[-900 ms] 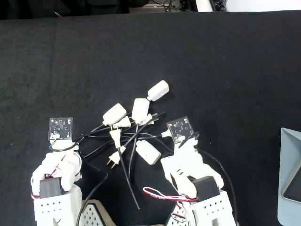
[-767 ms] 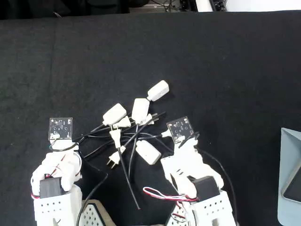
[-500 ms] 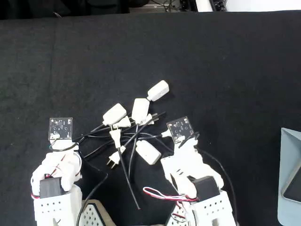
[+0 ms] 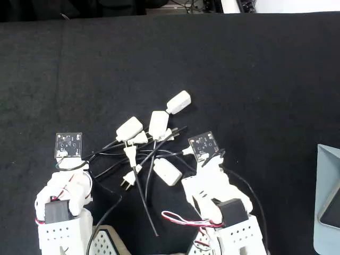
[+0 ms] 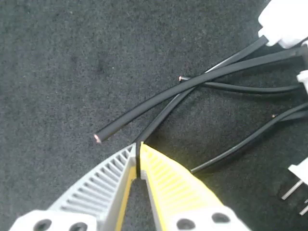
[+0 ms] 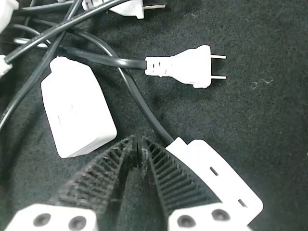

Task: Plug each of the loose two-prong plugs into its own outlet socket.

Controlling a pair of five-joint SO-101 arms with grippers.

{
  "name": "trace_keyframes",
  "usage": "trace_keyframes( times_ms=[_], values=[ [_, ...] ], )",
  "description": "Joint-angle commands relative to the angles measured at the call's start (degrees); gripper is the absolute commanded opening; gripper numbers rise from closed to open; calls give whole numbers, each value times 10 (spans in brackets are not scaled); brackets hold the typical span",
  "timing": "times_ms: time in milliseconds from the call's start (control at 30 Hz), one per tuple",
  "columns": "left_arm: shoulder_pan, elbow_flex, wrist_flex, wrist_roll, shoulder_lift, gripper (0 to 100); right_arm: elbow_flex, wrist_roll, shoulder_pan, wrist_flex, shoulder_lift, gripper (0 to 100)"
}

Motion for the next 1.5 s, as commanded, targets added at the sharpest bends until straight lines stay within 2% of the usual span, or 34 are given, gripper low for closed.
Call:
trace_keyframes(
  times_ms=[0, 1067, 1467],
  values=[
    [-2, 11, 4, 4, -2, 30, -4, -1, 7, 3, -35, 12],
    [-6, -11, -15, 2, -3, 30, -8, -1, 9, 3, -35, 12],
    [-1, -68, -22, 4, -3, 30, -95, 0, 157, 0, -35, 12]
  ],
)
